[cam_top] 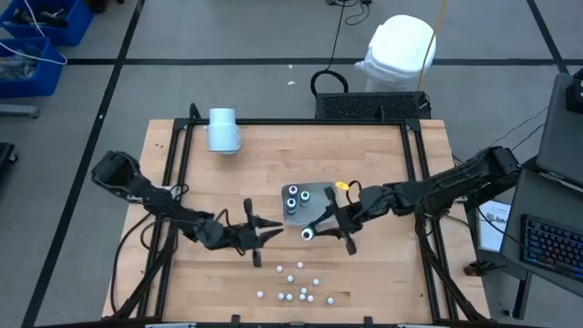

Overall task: Pick & Place food coloring
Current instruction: Put the large black food coloring bottle into the gray bin

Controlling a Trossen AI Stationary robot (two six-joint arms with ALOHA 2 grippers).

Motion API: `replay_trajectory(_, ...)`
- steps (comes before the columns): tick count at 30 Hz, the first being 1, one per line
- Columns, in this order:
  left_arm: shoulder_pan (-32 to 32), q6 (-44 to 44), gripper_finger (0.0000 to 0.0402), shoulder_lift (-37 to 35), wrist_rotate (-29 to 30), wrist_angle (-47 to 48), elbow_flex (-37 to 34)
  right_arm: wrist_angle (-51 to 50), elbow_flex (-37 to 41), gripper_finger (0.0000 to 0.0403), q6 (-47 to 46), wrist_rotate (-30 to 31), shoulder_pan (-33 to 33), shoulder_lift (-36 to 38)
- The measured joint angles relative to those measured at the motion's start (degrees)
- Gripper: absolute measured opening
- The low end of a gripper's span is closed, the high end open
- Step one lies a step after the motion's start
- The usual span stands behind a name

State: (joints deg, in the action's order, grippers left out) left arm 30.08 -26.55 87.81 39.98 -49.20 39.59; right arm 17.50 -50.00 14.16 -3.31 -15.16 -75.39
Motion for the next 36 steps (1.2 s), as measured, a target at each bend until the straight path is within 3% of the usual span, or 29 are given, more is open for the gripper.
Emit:
replay_trajectory(5, 0.0, 0.1, 0.0162, 0.7, -0.2, -0.1, 1.6, 8.5, 3.1, 0.0089, -0.2, 0.2, -0.1, -2.7)
replay_trajectory(10, -0.7, 0.1, 0.0246, 0.7, -8.1, -0.2, 1.6, 16.9, 3.9, 0.0089, -1.5, 0.1, 0.1, -7.0)
replay_trajectory(16, -2.6, 3.1, 0.0297, 0.7, -13.2, -0.8, 1.6, 20.3, 3.9, 0.0089, -2.2, 0.2, 0.7, -11.3)
replay_trajectory(22, -3.7, 4.9, 0.0295, 0.7, -13.6, -0.4, 1.6, 24.6, 3.9, 0.0089, -4.1, 0.3, 1.3, -13.5)
replay_trajectory(32, -5.3, 6.7, 0.0226, 0.7, -17.6, 3.6, 1.6, 29.8, 3.9, 0.0089, -5.1, 0.1, 1.6, -15.5)
replay_trajectory(36, -6.6, 9.5, 0.0221, 0.7, -18.4, 5.8, 1.6, 32.9, 3.9, 0.0089, -4.7, 0.0, 1.6, -15.4)
